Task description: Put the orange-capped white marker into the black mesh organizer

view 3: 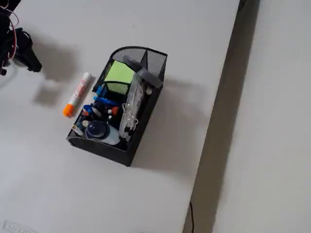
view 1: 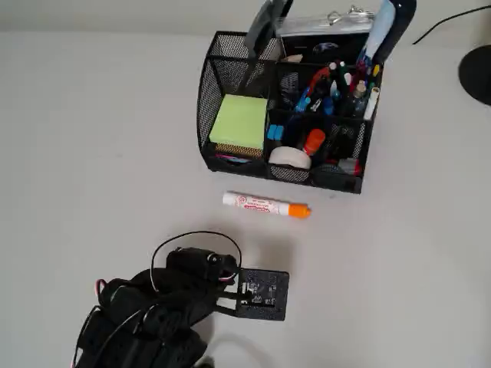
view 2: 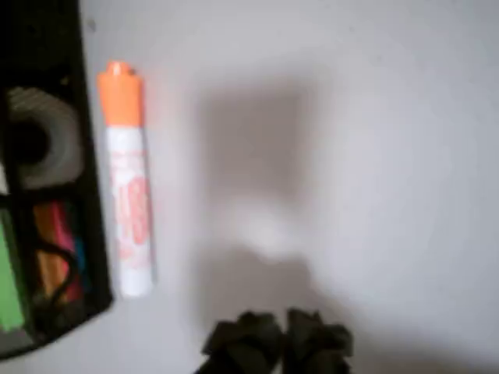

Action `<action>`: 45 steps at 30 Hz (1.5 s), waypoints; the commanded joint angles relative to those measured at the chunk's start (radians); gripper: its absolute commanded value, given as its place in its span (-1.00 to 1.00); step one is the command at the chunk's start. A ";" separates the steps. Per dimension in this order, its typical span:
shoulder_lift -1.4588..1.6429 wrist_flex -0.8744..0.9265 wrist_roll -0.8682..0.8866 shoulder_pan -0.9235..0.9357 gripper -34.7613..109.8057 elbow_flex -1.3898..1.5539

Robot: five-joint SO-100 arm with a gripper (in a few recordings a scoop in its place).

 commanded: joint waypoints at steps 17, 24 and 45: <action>0.009 -0.008 -0.009 -0.006 -0.51 -0.005; 0.009 -0.008 -0.009 -0.006 -0.51 -0.005; 0.009 -0.006 -0.040 -0.038 -0.51 -0.005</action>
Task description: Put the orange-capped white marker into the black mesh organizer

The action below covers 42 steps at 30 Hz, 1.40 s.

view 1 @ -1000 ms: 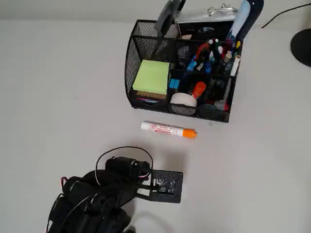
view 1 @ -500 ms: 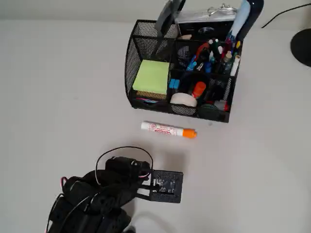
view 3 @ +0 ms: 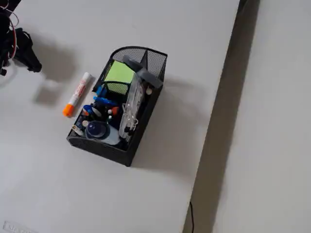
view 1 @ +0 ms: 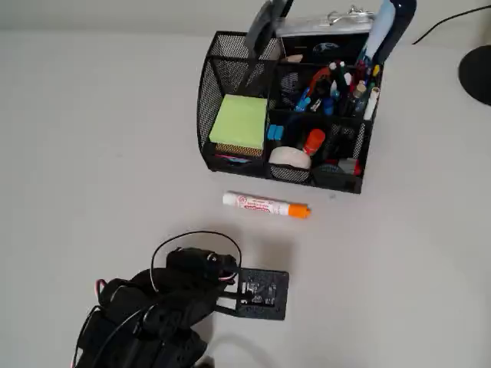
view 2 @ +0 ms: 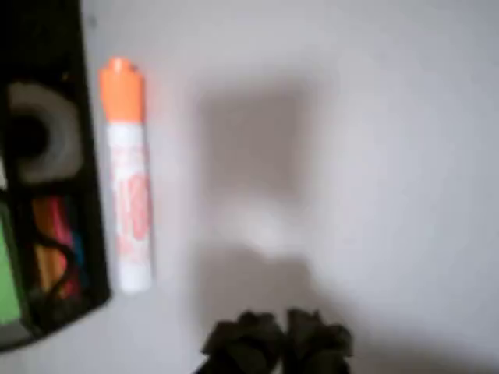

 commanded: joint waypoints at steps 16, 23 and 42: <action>-0.572 -0.376 -0.057 0.020 -0.25 -0.233; -1.120 -0.368 0.066 0.005 -0.25 -0.624; -1.631 -0.390 0.115 -0.026 -0.26 -0.986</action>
